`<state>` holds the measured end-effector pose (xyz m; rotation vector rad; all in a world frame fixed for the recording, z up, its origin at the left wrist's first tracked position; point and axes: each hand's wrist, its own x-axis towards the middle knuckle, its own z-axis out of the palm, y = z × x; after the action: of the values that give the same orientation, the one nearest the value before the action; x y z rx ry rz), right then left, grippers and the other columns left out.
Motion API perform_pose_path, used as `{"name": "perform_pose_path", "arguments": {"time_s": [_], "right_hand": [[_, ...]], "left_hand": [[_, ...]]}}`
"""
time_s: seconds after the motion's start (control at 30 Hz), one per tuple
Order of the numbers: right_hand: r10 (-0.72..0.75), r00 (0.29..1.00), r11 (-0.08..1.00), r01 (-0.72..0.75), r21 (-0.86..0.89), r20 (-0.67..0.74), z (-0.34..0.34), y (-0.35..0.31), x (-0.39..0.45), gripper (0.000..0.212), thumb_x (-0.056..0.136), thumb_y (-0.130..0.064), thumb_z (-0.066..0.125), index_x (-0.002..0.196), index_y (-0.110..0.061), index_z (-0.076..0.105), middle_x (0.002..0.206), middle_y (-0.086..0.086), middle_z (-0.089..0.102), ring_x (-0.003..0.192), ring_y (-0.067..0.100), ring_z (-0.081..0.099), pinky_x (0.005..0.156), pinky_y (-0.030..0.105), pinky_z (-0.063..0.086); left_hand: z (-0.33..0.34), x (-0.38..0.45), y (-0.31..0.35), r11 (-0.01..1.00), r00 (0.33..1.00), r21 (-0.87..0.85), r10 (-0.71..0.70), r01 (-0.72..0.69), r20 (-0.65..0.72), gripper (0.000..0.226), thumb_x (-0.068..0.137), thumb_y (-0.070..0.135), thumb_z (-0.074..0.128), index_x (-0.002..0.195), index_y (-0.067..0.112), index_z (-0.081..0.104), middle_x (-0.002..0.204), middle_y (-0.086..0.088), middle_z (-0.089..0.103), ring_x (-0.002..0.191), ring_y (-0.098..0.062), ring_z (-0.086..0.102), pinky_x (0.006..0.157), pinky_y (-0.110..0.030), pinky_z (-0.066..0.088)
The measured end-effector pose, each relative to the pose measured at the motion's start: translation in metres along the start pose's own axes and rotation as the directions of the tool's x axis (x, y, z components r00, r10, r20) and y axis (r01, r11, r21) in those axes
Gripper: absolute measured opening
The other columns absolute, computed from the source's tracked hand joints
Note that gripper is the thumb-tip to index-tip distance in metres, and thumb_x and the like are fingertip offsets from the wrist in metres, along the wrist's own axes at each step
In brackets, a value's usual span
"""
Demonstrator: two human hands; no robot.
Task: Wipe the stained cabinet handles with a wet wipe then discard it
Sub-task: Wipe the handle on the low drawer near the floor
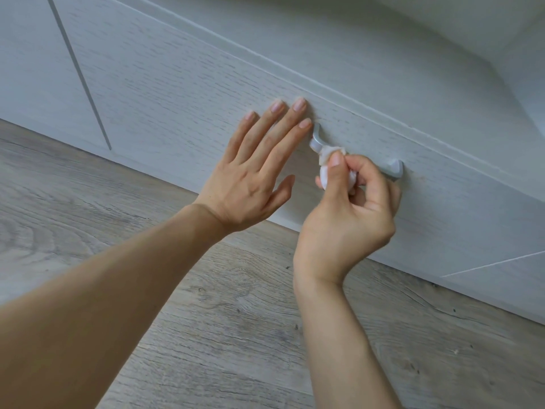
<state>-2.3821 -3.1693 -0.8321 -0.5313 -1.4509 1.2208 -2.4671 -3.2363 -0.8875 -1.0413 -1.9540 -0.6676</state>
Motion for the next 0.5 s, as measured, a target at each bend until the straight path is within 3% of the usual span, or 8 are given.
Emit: {"name": "perform_pose_path", "arguments": {"time_s": [0.17, 0.3, 0.4, 0.5], "right_hand": [[-0.022, 1.000, 0.998, 0.022, -0.051, -0.010, -0.011, 0.001, 0.009, 0.006, 0.079, -0.006, 0.071, 0.082, -0.001, 0.070, 0.084, -0.002, 0.052, 0.073, 0.029, 0.068, 0.064, 0.012, 0.051], [-0.034, 0.999, 0.999, 0.034, 0.000, -0.022, -0.005, 0.002, 0.004, 0.017, 0.074, -0.019, 0.074, 0.084, -0.008, 0.066, 0.088, 0.004, 0.054, 0.075, 0.021, 0.068, 0.069, 0.020, 0.053], [-0.064, 0.997, 0.997, 0.062, -0.054, -0.045, -0.002, 0.002, 0.003, 0.024, 0.070, -0.021, 0.079, 0.085, -0.010, 0.064, 0.091, -0.005, 0.052, 0.078, 0.014, 0.068, 0.071, 0.016, 0.049], [-0.056, 0.995, 0.998, 0.053, -0.046, -0.077, 0.002, 0.004, 0.002, 0.016, 0.073, -0.012, 0.078, 0.083, -0.008, 0.066, 0.088, -0.011, 0.052, 0.077, 0.013, 0.068, 0.070, 0.019, 0.051]], "left_hand": [[0.002, 0.000, 0.001, 1.000, 1.000, 0.015, -0.004, 0.005, -0.006, 0.061, 0.092, 0.021, 0.052, 0.144, 0.004, 0.025, 0.149, -0.017, 0.033, 0.140, -0.033, 0.023, 0.118, -0.042, 0.012], [0.001, 0.000, 0.000, 1.000, 1.000, 0.006, 0.002, -0.002, -0.007, 0.061, 0.092, 0.021, 0.053, 0.144, 0.004, 0.026, 0.149, -0.017, 0.032, 0.140, -0.033, 0.023, 0.117, -0.043, 0.014], [0.001, -0.001, -0.001, 1.000, 1.000, 0.011, 0.015, -0.014, -0.012, 0.062, 0.091, 0.022, 0.054, 0.144, 0.005, 0.026, 0.149, -0.016, 0.030, 0.140, -0.033, 0.023, 0.117, -0.044, 0.016], [0.001, -0.001, -0.003, 1.000, 1.000, 0.027, 0.013, -0.012, -0.014, 0.061, 0.092, 0.024, 0.053, 0.144, 0.005, 0.026, 0.149, -0.018, 0.029, 0.141, -0.033, 0.021, 0.116, -0.046, 0.015]]}}
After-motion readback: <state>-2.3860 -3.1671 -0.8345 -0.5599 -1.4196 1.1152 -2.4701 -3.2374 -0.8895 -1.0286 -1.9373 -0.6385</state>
